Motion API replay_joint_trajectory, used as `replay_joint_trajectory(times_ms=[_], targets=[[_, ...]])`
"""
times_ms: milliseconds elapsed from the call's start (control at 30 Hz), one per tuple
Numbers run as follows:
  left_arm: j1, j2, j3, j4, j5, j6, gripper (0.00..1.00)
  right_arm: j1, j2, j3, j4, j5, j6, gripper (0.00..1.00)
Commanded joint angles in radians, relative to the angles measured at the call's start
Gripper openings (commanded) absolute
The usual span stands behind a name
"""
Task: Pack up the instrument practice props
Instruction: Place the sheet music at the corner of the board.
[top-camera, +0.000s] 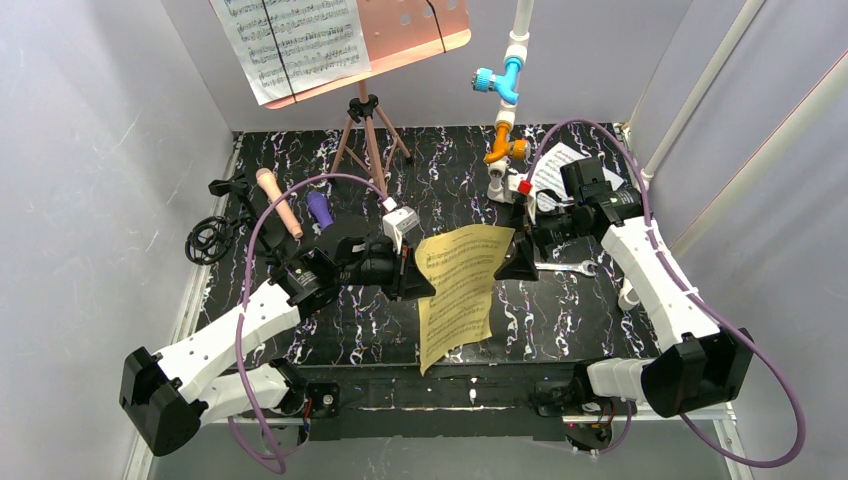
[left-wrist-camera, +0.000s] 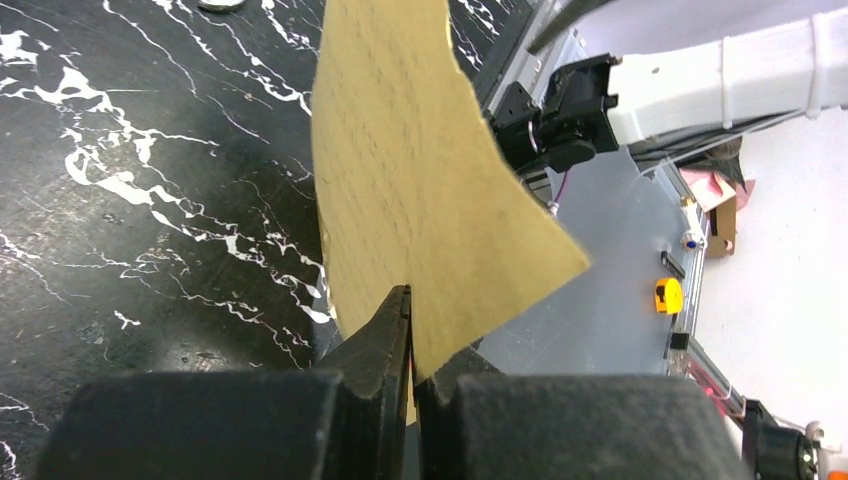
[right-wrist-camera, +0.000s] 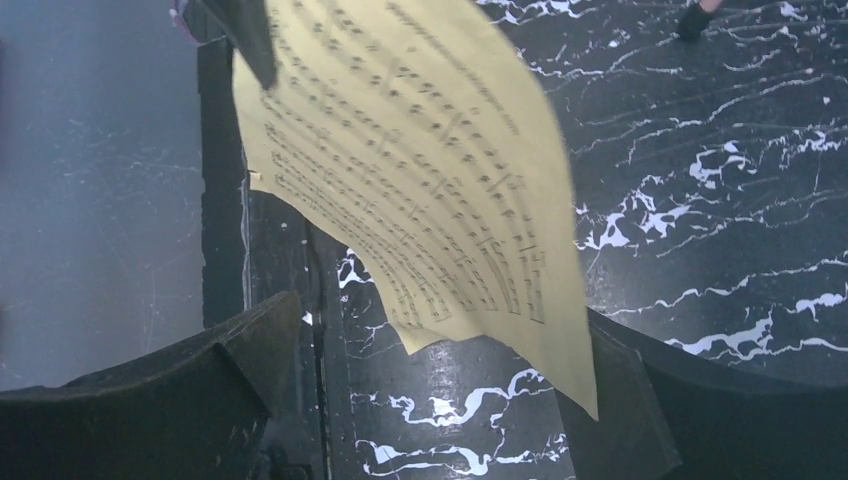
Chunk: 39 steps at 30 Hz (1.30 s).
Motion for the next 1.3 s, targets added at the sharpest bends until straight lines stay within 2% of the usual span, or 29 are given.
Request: replay_joint_trajectory(times_ms=[0,133,233,267,300,400,433,500,533,633,700,733,900,1167,1267], targets=[[-0.014,-0.009,-0.014,0.023,0.064,0.032,0.00,0.003,0.012,-0.020,0.081,0.019,0.082,0.97],[-0.017,-0.007,-0.019,0.026,0.070,0.032,0.00,0.003,0.016,-0.021,0.088,0.032,0.081,0.88],[-0.017,-0.001,-0.020,0.034,0.073,0.029,0.00,0.005,0.021,-0.023,0.097,0.038,0.081,0.76],[-0.017,0.000,-0.019,0.036,0.075,0.029,0.00,0.004,0.023,-0.022,0.100,0.042,0.080,0.68],[-0.017,0.002,-0.019,0.038,0.074,0.028,0.00,0.005,0.025,-0.022,0.102,0.047,0.078,0.54],[-0.017,0.003,-0.023,0.040,0.059,0.027,0.00,0.006,0.027,-0.020,0.118,0.092,0.090,0.06],[-0.017,0.002,-0.025,0.039,0.045,0.027,0.00,0.006,0.024,-0.019,0.131,0.125,0.103,0.01],[-0.017,-0.006,-0.027,0.017,0.003,0.024,0.03,0.004,0.015,-0.012,0.138,0.215,0.119,0.01],[-0.017,-0.013,-0.023,-0.004,-0.035,0.024,0.16,-0.002,0.007,-0.009,0.140,0.264,0.122,0.01],[-0.017,-0.064,-0.025,-0.068,-0.188,0.031,0.72,-0.043,-0.029,-0.023,0.165,0.380,0.133,0.01],[-0.017,-0.116,-0.036,-0.093,-0.281,0.042,0.95,-0.089,-0.059,-0.037,0.195,0.453,0.159,0.01],[-0.015,-0.147,-0.043,-0.104,-0.315,0.055,0.98,-0.115,-0.071,-0.043,0.213,0.487,0.178,0.01],[-0.011,-0.257,-0.062,-0.163,-0.428,0.097,0.98,-0.222,-0.100,-0.038,0.328,0.673,0.289,0.01],[-0.011,-0.329,-0.113,-0.191,-0.455,0.089,0.98,-0.239,-0.027,0.034,0.493,1.030,0.371,0.01],[-0.011,-0.354,-0.134,-0.187,-0.465,0.083,0.98,-0.240,-0.007,0.044,0.558,1.099,0.398,0.01]])
